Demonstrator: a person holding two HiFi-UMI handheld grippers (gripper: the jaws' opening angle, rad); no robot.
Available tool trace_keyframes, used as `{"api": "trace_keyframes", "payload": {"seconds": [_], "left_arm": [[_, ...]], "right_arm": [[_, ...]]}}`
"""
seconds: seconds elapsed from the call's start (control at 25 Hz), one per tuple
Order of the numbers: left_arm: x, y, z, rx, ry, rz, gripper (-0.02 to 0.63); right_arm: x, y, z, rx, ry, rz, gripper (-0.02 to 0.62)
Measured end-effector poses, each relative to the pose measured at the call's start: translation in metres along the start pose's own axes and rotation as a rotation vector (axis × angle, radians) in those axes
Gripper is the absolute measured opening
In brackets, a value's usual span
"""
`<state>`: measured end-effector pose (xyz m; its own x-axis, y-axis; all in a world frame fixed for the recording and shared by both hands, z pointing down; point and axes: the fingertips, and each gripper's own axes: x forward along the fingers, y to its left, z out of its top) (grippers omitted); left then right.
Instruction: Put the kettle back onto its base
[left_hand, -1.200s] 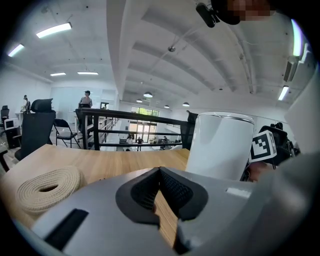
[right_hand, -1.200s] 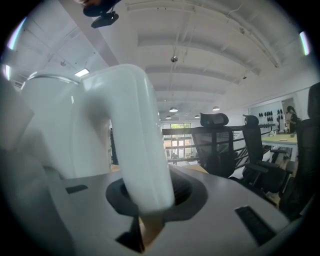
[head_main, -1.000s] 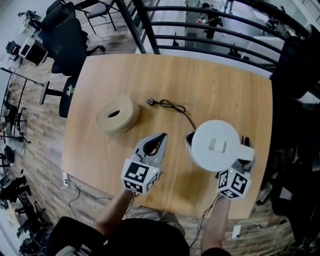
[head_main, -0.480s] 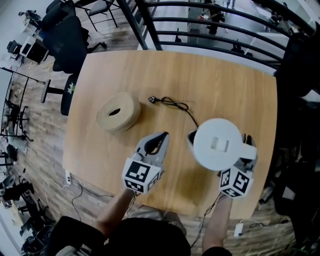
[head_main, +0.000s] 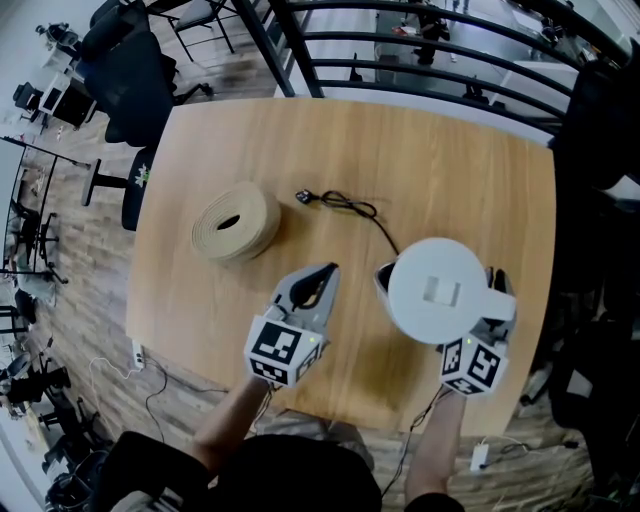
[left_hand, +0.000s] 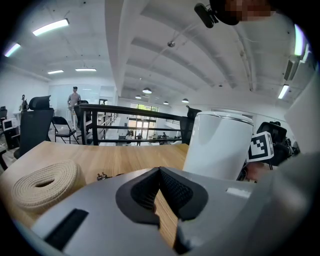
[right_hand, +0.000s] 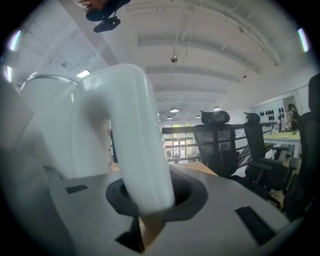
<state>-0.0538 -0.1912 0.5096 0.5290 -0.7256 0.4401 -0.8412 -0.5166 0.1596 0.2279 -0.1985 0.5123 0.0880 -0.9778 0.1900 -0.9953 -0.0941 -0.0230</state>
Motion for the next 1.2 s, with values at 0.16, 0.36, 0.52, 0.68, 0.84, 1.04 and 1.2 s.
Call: {"api": "trace_keyframes", "payload": {"seconds": [0.16,0.36,0.52,0.68,0.84,1.04,1.2], "left_arm": [[-0.002,-0.003,-0.002,-0.008,0.003,-0.009,0.002],[-0.002,-0.006,-0.006,-0.012,0.007,-0.012,0.002],[-0.004,-0.002,-0.009,-0.012,0.008,-0.003,0.002],[-0.004,-0.002,-0.01,-0.009,0.007,0.003,0.002],[-0.005,-0.006,-0.011,-0.016,0.012,-0.001,0.002],[-0.01,-0.011,-0.014,-0.015,0.012,0.0,0.002],[-0.013,-0.012,-0.015,-0.01,0.007,0.002,0.002]], "right_arm": [[-0.005,-0.001,0.0,-0.003,-0.009,-0.003,0.061],[-0.007,-0.002,-0.006,-0.024,-0.013,0.0,0.063],[-0.008,-0.004,-0.01,-0.006,-0.018,-0.001,0.063],[-0.009,-0.007,-0.015,-0.011,-0.018,0.005,0.061],[-0.012,-0.006,-0.016,-0.024,-0.021,0.007,0.061],[-0.017,-0.007,-0.018,-0.035,-0.024,0.004,0.06],[-0.018,-0.006,-0.018,-0.031,-0.032,0.005,0.061]]}}
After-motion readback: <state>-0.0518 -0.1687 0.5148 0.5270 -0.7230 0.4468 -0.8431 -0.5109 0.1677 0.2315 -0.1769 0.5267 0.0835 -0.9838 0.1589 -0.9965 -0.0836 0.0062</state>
